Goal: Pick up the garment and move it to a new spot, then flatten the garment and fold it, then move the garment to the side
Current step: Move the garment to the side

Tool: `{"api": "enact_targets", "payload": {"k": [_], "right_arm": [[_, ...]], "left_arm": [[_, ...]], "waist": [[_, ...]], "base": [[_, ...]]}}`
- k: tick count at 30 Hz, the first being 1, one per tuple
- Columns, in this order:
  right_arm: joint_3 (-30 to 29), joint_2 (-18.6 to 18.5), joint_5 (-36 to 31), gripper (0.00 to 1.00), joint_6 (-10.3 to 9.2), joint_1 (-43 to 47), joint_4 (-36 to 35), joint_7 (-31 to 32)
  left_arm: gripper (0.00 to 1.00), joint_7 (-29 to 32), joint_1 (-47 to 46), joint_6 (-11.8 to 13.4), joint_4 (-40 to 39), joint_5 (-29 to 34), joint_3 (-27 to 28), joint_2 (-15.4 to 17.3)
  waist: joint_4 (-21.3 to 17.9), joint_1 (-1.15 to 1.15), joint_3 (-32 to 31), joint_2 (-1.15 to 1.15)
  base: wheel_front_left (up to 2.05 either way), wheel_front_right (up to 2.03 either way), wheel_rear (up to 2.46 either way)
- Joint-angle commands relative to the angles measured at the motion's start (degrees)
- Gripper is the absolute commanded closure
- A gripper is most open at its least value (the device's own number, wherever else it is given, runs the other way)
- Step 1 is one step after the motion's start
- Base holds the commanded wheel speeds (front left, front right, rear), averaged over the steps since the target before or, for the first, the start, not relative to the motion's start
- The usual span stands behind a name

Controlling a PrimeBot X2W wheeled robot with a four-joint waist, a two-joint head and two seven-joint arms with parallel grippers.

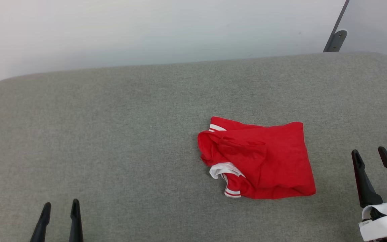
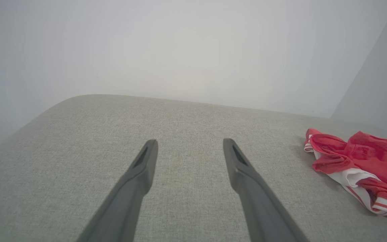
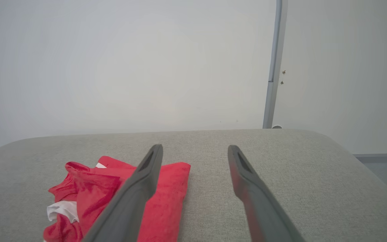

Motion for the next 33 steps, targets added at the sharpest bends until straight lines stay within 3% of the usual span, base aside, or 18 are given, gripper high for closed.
{"api": "enact_targets", "payload": {"k": [1,10,17,22,26,33], "right_arm": [[-0.67,0.65,-0.90,0.00,-0.09,0.72,-0.97,0.42],[-0.85,2.03,-1.55,0.00,-0.09,0.46,-2.75,1.91],[0.65,0.77,-1.89,0.00,-0.09,-3.77,-2.66,6.40],[6.10,-4.01,-1.30,0.00,-0.09,-9.11,-0.25,20.97],[9.46,-7.56,3.18,0.00,-0.09,-13.18,0.11,34.46],[8.07,-9.74,10.02,0.00,-0.09,-18.32,-1.65,55.58]], "left_arm": [[0.00,0.04,0.21,-0.13,-0.31,0.24,0.10,-0.05],[0.00,0.04,-1.67,-0.13,-0.62,-0.07,-0.35,0.44],[0.00,0.04,-3.63,-0.13,-1.26,-0.81,-1.05,0.75],[0.00,0.04,-6.71,-0.13,-1.51,-1.42,-2.18,1.74],[0.00,0.04,-9.71,-0.13,-1.24,-2.22,-3.65,2.49],[0.00,0.04,-14.49,-0.13,-0.42,-3.46,-5.93,2.51]], "waist": [[-0.02,0.00,0.14,0.00],[0.14,0.00,1.25,0.00],[0.43,0.00,3.46,0.00],[0.63,0.00,7.05,0.00],[1.34,0.00,10.76,0.00],[3.32,0.00,16.57,0.00]], "base": [[0.00,0.00,0.00],[0.00,0.00,0.00],[0.00,0.00,0.00],[0.00,0.00,0.00],[0.00,0.00,0.00],[0.00,0.00,0.00]]}}
